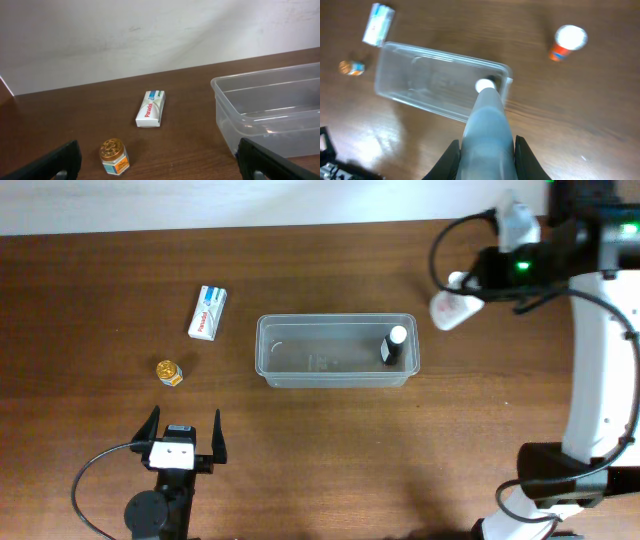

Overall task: Pack container
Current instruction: 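Carry the spray bottle with the right gripper over the container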

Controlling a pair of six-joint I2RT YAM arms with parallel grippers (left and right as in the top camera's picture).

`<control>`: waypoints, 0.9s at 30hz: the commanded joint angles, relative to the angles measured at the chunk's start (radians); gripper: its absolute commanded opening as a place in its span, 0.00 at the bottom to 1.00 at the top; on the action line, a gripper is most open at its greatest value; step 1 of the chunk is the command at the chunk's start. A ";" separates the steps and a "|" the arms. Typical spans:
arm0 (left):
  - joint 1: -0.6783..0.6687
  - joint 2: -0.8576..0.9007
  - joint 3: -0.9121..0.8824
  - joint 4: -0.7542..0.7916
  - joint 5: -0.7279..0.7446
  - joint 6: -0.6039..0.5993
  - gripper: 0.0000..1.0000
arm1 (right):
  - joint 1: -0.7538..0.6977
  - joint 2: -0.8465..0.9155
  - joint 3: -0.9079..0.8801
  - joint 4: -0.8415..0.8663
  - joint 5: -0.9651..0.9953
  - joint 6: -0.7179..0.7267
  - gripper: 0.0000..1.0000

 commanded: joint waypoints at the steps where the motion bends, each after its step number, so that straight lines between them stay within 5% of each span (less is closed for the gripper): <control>1: 0.007 -0.007 -0.006 -0.001 -0.005 0.016 0.99 | 0.088 -0.016 0.019 0.034 -0.014 0.061 0.18; 14: 0.007 -0.007 -0.006 -0.001 -0.005 0.016 0.99 | 0.315 0.116 0.019 0.094 0.229 0.249 0.18; 27: 0.007 -0.007 -0.006 -0.001 -0.005 0.016 0.99 | 0.350 0.291 0.019 0.124 0.283 0.306 0.18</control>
